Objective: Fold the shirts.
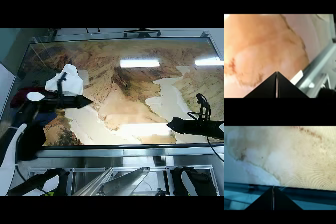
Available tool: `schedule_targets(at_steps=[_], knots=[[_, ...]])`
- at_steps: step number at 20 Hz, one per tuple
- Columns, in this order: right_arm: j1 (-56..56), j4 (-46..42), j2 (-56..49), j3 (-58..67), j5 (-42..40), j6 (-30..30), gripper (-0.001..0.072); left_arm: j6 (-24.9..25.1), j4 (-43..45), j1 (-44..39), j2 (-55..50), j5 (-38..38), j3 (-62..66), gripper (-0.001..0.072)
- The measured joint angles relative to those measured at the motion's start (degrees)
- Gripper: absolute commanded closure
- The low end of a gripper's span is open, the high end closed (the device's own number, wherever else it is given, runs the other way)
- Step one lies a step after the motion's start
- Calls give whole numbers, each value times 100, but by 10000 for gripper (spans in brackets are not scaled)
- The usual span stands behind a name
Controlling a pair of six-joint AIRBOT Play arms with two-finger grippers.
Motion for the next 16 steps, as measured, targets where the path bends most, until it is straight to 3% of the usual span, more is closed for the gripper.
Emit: schedule_targets(at_steps=[7,8,9,10,16], knots=[[0,-2,-22,0,-4,-2,688,87,603,1075,509,1399,33,696],[0,-2,-22,0,-7,-2,688,136,675,1200,428,1589,33,532],[0,-2,-22,0,-7,-2,687,170,737,1303,315,1799,37,73],[0,-2,-22,0,-7,-2,687,203,778,1392,179,1987,50,-7],[0,-7,-66,0,-24,-2,685,286,1152,1718,-1180,2531,728,-7]])
